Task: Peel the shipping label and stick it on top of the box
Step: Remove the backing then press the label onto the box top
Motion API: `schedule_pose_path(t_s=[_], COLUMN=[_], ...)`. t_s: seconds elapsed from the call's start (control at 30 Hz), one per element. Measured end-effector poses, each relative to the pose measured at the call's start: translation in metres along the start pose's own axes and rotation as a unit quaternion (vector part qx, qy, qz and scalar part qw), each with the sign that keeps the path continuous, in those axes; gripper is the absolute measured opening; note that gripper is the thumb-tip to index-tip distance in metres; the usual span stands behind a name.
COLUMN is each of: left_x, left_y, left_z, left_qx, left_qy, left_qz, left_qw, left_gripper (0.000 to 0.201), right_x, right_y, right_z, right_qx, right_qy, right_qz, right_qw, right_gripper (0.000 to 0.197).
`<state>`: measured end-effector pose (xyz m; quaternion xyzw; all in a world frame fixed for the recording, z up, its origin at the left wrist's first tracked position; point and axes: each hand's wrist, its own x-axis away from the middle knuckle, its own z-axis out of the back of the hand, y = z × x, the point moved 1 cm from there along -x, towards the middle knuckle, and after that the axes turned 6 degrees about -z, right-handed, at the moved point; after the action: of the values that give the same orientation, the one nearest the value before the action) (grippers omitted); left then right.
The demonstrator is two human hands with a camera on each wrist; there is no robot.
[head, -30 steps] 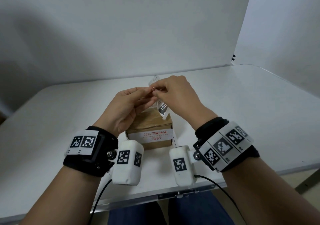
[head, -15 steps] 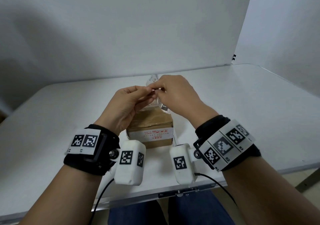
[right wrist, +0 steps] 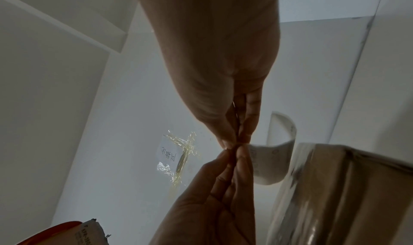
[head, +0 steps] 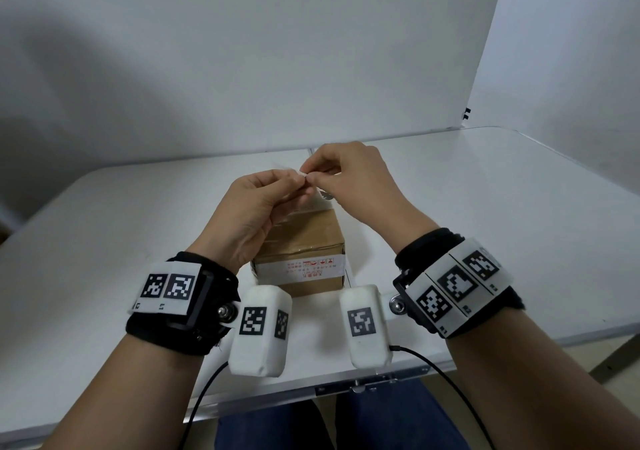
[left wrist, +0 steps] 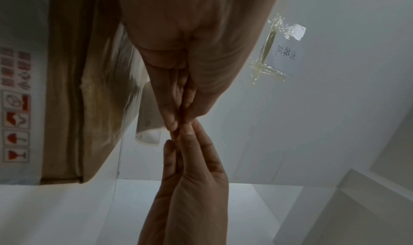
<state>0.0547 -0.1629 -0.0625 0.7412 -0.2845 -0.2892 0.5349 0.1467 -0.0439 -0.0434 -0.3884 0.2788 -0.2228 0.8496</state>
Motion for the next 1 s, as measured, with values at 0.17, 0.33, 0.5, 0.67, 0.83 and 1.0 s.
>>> schedule_pose_path(t_s=[0.17, 0.33, 0.5, 0.67, 0.83, 1.0], left_x=[0.0011, 0.0005, 0.0010, 0.0023, 0.0013, 0.0010], left_y=[-0.0010, -0.0005, -0.0006, 0.0024, 0.0055, 0.0081], left_z=[0.0003, 0.0006, 0.0023, 0.0015, 0.0002, -0.0013], left_qx=[-0.010, -0.010, -0.065, -0.084, -0.136, -0.193], left_qy=[0.008, 0.016, 0.017, 0.018, 0.026, -0.015], left_qz=[-0.012, -0.022, -0.044, -0.044, -0.050, -0.054], left_qw=[1.000, 1.000, 0.997, 0.995, 0.989, 0.980], left_gripper=[0.009, 0.010, 0.014, 0.013, 0.009, 0.023], right_x=[0.0001, 0.0001, 0.0002, 0.0000, 0.0020, -0.0002], right_y=[0.0000, 0.0002, -0.0006, 0.0023, 0.0008, 0.0051], right_z=[-0.0002, 0.0009, 0.0048, 0.0036, 0.0030, 0.0017], right_qx=[-0.007, -0.029, -0.047, -0.080, -0.102, -0.137], right_qy=[-0.002, -0.008, -0.033, -0.036, -0.029, -0.041], right_qz=[0.004, -0.006, -0.026, -0.041, -0.061, -0.108], right_qw=[1.000, 1.000, 0.998, 0.995, 0.993, 0.984], right_gripper=[0.012, 0.010, 0.012, 0.008, 0.007, 0.007])
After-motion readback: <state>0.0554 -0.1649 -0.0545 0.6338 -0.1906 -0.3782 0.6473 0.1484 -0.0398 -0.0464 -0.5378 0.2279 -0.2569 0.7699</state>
